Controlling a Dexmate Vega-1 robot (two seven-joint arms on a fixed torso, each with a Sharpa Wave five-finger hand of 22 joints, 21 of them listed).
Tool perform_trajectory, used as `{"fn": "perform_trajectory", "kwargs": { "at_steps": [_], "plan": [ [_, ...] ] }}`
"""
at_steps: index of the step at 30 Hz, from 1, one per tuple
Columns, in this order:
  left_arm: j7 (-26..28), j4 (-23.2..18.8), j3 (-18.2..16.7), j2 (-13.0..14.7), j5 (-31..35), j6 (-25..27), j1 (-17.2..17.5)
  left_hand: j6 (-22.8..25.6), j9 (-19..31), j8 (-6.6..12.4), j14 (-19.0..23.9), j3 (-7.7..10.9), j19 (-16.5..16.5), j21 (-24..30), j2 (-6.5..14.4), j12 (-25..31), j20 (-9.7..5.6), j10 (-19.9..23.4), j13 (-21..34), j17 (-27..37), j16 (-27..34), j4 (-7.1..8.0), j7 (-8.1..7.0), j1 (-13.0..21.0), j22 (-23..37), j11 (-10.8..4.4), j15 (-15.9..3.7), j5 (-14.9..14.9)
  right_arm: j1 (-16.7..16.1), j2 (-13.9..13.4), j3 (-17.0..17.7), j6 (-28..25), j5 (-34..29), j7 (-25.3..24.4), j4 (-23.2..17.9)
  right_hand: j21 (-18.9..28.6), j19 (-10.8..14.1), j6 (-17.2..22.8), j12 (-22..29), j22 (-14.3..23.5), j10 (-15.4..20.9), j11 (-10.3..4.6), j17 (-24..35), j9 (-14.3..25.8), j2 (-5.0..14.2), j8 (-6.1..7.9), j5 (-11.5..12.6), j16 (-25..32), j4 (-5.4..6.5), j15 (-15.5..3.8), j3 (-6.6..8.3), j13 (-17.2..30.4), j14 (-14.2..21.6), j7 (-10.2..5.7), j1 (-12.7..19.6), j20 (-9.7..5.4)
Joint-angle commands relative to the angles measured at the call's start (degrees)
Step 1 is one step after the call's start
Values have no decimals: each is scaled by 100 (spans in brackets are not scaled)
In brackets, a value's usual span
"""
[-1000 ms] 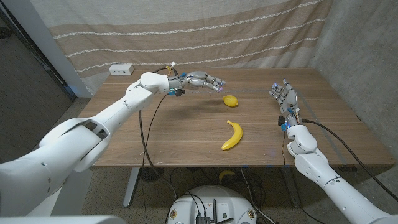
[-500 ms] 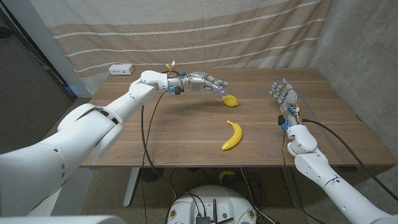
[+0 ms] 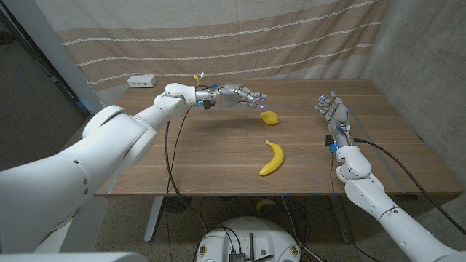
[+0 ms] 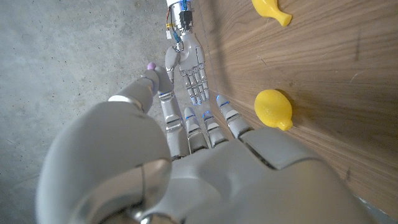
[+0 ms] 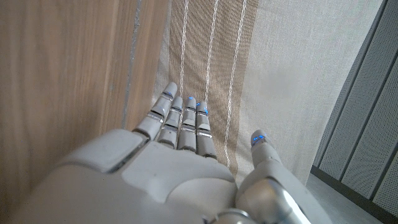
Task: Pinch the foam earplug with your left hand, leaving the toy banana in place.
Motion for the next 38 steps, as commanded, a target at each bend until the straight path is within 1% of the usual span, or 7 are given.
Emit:
{"fn": "perform_trajectory", "kwargs": {
  "at_steps": [1,16,24,26,30,33,38],
  "plan": [
    [-265,352,-153,-201,30,355,-157,44,1252,566,-53,46,-35,-3,-20,-14,18,-45,24,34,3,38,-119,-50,30,31,8,74,-32,7,4,15,-20,-28,-27,-27,27,59,-8,22,56,8,20,26,54,-17,10,-20,-5,-4,-5,34,58,9,-20,0],
    [-477,372,-255,-258,39,437,-150,39,1321,648,-103,91,-76,-3,-18,-3,31,-76,23,39,14,54,-91,-108,34,51,-9,161,-69,4,12,32,1,-3,-53,-58,44,53,-20,23,49,9,29,26,58,-21,10,-36,-3,-9,-9,35,64,17,-19,-6],
    [-743,355,-357,-263,-58,409,-81,17,1336,665,-133,108,-98,-5,-24,-8,33,-107,23,39,12,57,-95,-132,36,50,-3,195,-72,9,-6,51,10,43,-47,-83,46,53,-22,24,60,7,36,26,59,-21,9,-47,-3,2,-12,36,69,6,-18,-2],
    [-755,197,-182,-170,-256,392,-26,17,1335,670,-136,113,-101,-5,-25,-8,36,-113,23,39,13,58,-95,-138,36,51,1,203,-65,13,-15,62,20,72,-33,-87,47,53,-22,24,63,16,37,26,59,-21,9,-48,-3,-2,-12,36,71,9,-18,-3],
    [-755,-69,441,68,-944,397,7,-3,1349,680,-147,121,-105,-3,-28,-6,36,-120,22,39,15,61,-100,-154,37,64,0,219,-64,11,-31,61,31,109,-38,-95,59,53,-30,24,51,19,40,26,59,-21,9,-54,-3,-5,-14,36,72,13,-17,-3],
    [-755,-231,821,218,-1358,380,13,-14,1349,682,-148,127,-114,-4,-29,-1,35,-115,22,39,18,63,-102,-165,37,63,-1,230,-93,-5,-26,47,48,115,-85,-104,58,53,-31,24,54,21,42,26,59,-22,9,-57,-3,-2,-15,37,77,15,-16,-2],
    [-755,-532,1303,460,-1794,359,30,-35,1353,687,-152,134,-114,0,-33,4,41,-112,22,39,21,67,-102,-185,38,67,3,245,-168,-76,-13,4,-7,68,-226,-117,63,55,-34,25,52,12,45,26,60,-21,10,-64,-3,-9,-16,37,78,11,-16,-6]
  ]
}}
